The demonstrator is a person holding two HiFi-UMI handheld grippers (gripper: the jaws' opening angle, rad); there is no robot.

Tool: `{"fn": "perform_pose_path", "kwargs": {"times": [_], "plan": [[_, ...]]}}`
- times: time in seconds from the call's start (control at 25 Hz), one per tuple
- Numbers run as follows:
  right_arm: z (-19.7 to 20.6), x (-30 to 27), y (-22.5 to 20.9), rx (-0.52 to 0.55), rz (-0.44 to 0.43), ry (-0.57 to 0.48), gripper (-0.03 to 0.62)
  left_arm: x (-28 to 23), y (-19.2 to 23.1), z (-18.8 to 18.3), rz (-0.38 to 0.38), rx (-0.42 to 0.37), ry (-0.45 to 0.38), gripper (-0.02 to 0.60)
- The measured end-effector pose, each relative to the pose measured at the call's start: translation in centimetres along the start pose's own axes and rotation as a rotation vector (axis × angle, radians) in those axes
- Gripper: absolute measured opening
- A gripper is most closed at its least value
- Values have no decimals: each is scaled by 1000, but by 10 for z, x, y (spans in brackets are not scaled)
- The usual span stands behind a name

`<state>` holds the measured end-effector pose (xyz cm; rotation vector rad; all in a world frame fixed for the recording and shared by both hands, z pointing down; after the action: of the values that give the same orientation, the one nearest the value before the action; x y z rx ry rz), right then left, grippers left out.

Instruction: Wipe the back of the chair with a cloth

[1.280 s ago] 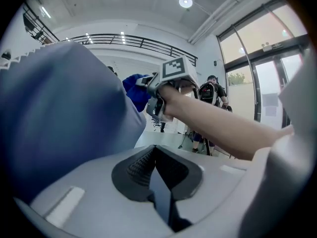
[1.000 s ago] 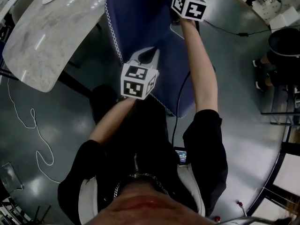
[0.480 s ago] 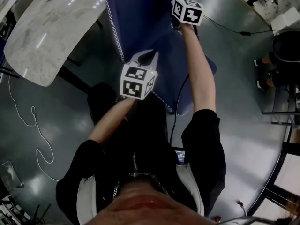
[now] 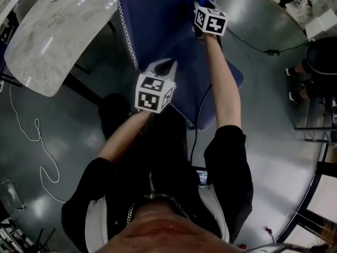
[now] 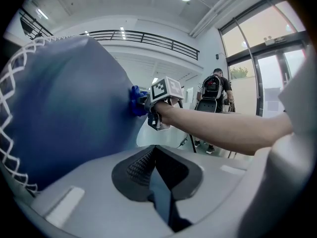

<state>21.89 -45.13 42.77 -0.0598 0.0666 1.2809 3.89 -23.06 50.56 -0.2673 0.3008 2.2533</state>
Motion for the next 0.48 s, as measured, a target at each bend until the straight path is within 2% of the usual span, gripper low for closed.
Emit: {"fn": "perform_pose_path", "kwargs": {"times": [0.48], "plan": [[35,3,-10,-54,8,30,120,-4,-8,15,-4,-9,29,2]]}}
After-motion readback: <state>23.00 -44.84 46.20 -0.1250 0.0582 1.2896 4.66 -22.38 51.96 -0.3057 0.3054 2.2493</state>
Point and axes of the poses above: the fingertips, and each gripper's own axes: x backward along the fingers, y to its left, z out of its underside, the point moved 8 cm from there along x, backward along the fingers, and after that the axes turned 3 degrees about -z, right-handed, at the moved point
